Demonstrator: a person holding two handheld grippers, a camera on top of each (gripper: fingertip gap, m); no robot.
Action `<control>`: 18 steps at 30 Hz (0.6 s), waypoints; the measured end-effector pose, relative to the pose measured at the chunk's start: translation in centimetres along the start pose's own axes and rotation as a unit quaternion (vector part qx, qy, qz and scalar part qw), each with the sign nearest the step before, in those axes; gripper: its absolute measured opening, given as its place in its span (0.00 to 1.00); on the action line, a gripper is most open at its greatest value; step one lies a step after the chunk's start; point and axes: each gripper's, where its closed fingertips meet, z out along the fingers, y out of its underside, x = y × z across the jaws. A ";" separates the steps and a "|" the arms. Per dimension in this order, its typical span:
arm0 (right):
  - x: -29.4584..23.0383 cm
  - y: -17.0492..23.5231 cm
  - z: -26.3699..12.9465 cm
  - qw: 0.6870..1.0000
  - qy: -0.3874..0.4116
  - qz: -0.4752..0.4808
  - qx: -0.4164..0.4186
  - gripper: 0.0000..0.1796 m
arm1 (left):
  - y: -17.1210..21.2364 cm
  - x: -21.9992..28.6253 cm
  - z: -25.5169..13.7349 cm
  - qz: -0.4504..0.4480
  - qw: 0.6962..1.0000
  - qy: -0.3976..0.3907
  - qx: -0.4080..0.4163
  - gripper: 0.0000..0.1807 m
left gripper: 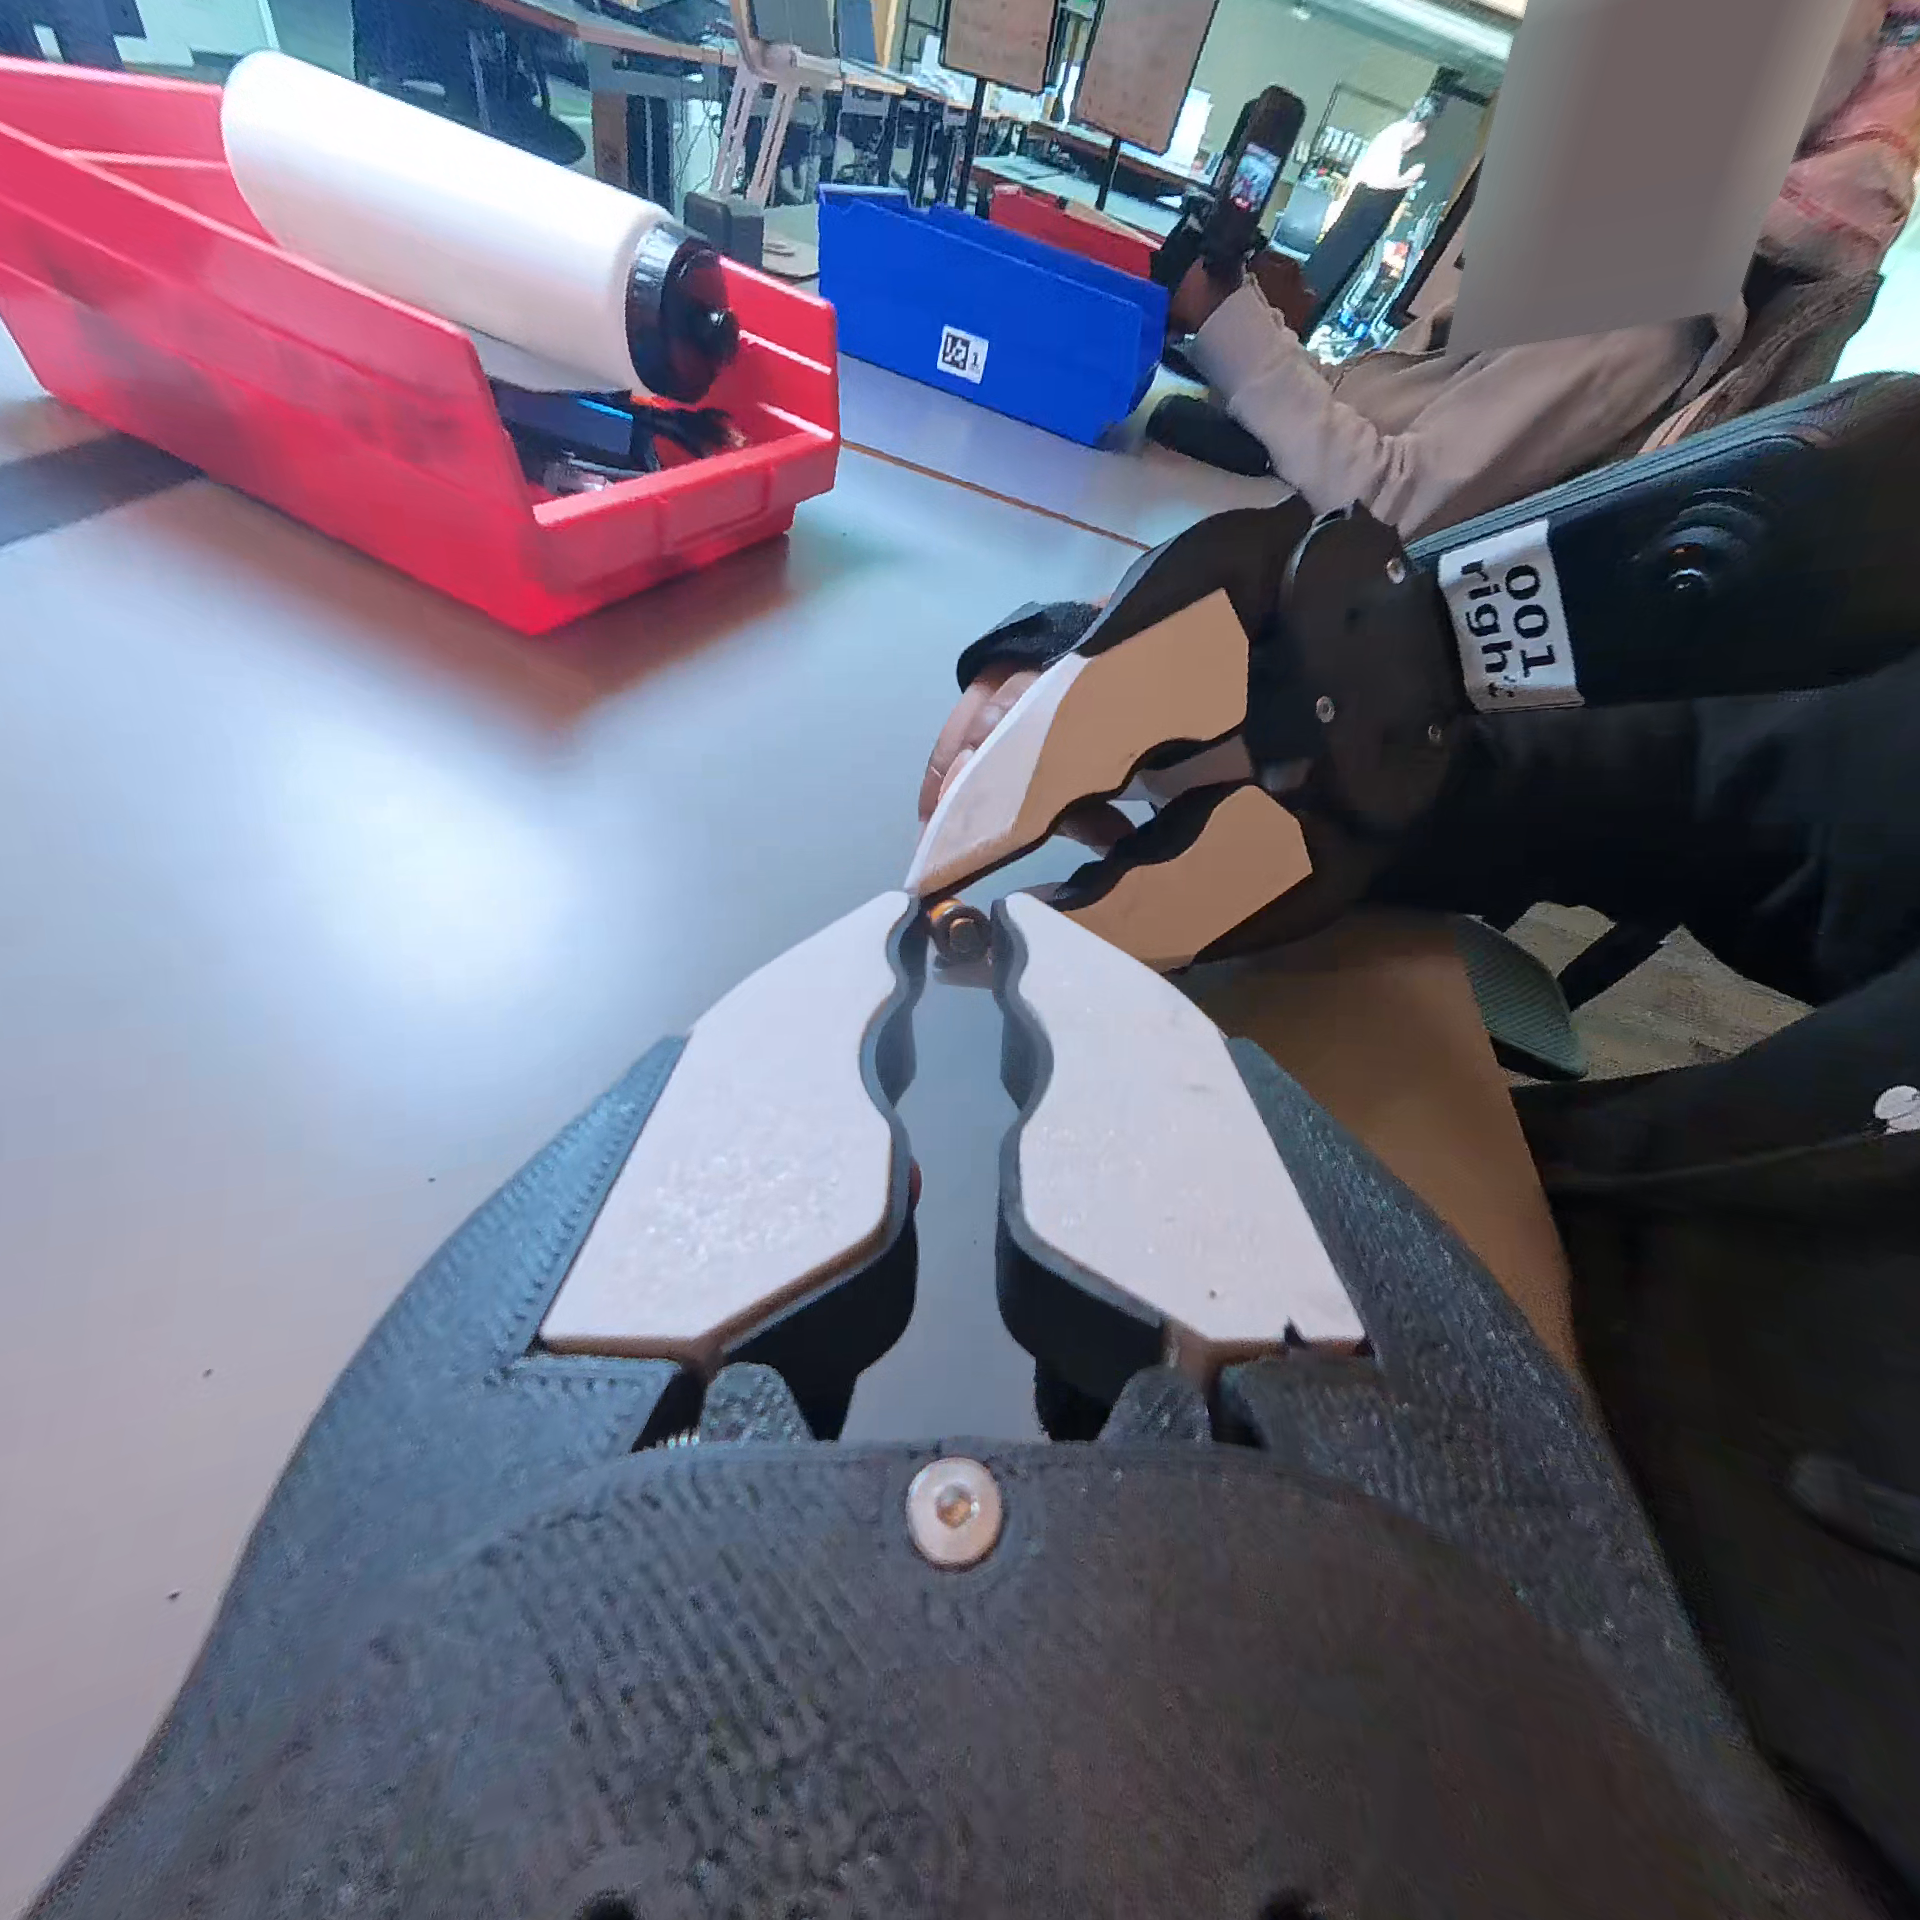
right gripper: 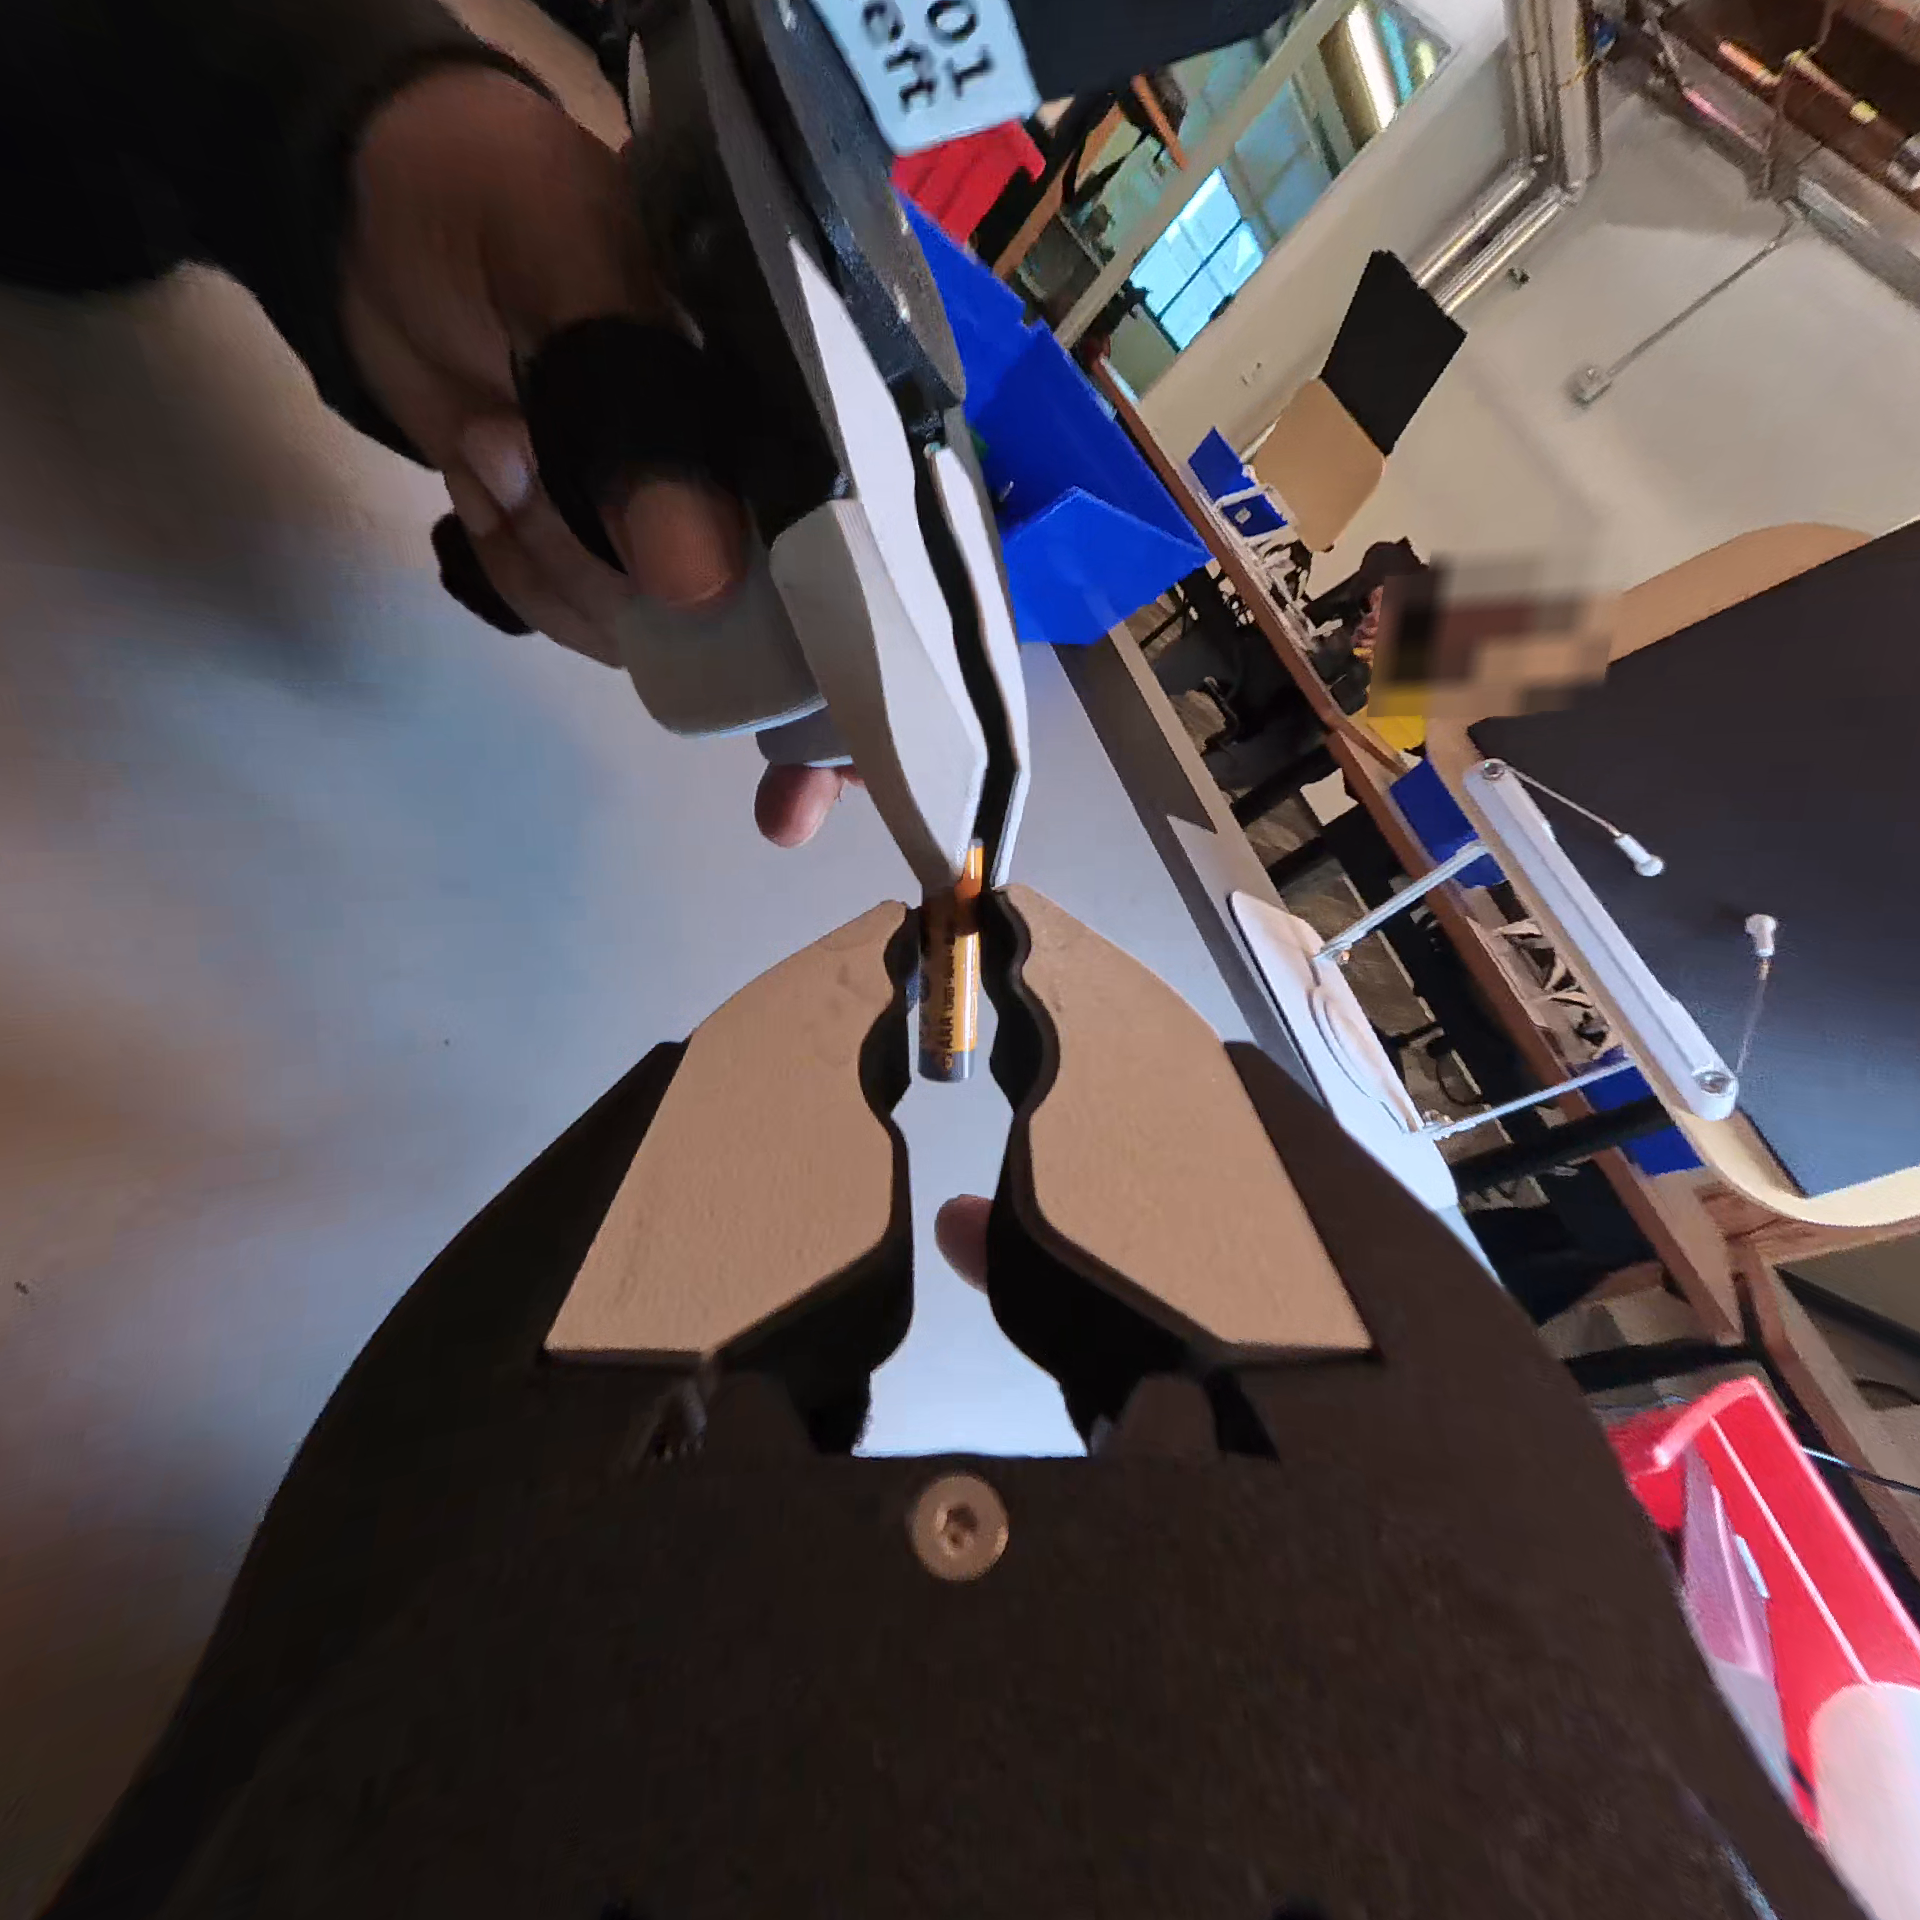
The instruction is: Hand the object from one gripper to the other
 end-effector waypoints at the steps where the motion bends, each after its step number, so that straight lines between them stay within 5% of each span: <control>1: 0.3 -0.4 -0.2 1.000 0.002 0.016 0.015 0.06 | -0.4 0.1 -0.2 -0.004 1.000 0.007 0.009 0.06; 8: 2.0 -2.6 -1.5 0.979 -0.023 0.164 0.116 0.17 | -3.5 0.9 -2.2 -0.119 0.978 0.123 0.114 0.06; 18: 2.1 -3.3 -1.9 0.980 -0.016 0.154 0.124 0.06 | -3.6 0.8 -2.2 -0.166 0.967 0.148 0.127 0.06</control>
